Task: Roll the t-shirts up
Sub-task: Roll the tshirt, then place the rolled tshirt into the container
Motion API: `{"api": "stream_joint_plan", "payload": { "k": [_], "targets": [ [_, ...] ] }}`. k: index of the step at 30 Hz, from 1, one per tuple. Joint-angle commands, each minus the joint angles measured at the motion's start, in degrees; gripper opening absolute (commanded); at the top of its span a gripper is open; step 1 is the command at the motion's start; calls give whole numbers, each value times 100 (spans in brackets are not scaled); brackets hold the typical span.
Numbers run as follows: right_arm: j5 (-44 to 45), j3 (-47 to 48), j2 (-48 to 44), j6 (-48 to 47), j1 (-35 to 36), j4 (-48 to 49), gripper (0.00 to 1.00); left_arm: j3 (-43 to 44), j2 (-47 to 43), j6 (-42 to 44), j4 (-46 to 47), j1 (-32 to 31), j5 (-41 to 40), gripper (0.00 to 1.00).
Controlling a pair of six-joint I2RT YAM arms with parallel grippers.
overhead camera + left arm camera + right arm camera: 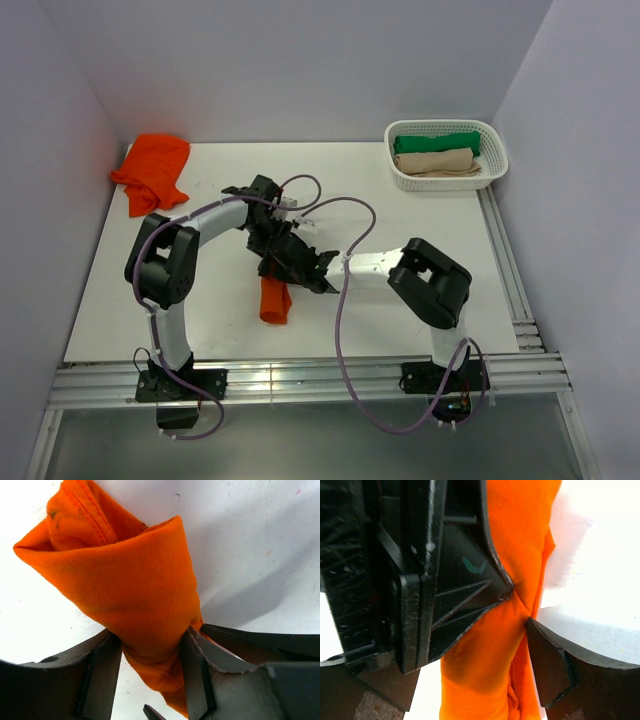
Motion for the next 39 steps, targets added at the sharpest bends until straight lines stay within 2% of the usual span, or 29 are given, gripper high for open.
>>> {"api": "stream_joint_plan", "payload": {
  "k": [1, 9, 15, 20, 25, 28, 31, 32, 35, 39],
  "targets": [
    [430, 346, 169, -69, 55, -810, 85, 7, 234, 201, 193, -17, -449, 52],
    [677, 583, 300, -69, 170, -1242, 86, 7, 251, 201, 175, -17, -432, 52],
    [598, 715, 485, -86, 196, -1136, 85, 16, 269, 193, 166, -17, -423, 52],
    [817, 1172, 783, 63, 345, -1750, 84, 7, 295, 175, 175, -35, -414, 52],
    [923, 1243, 907, 387, 424, -2015, 82, -10, 295, 140, 175, -52, -388, 52],
    [1028, 1146, 846, 633, 442, -2164, 76, -19, 286, 131, 184, -53, -397, 52],
    [1107, 971, 714, 845, 442, -2235, 64, -19, 277, 122, 193, -53, -388, 52],
    [1125, 927, 679, 889, 451, -2244, 53, -2, 286, 113, 166, -53, -336, 52],
    [1187, 821, 599, 986, 477, -2279, 30, 86, 304, 87, 114, -53, -221, 54],
    [1222, 786, 582, 1047, 521, -2376, 13, 297, 251, 87, -9, -35, 16, 63]
  ]
}}
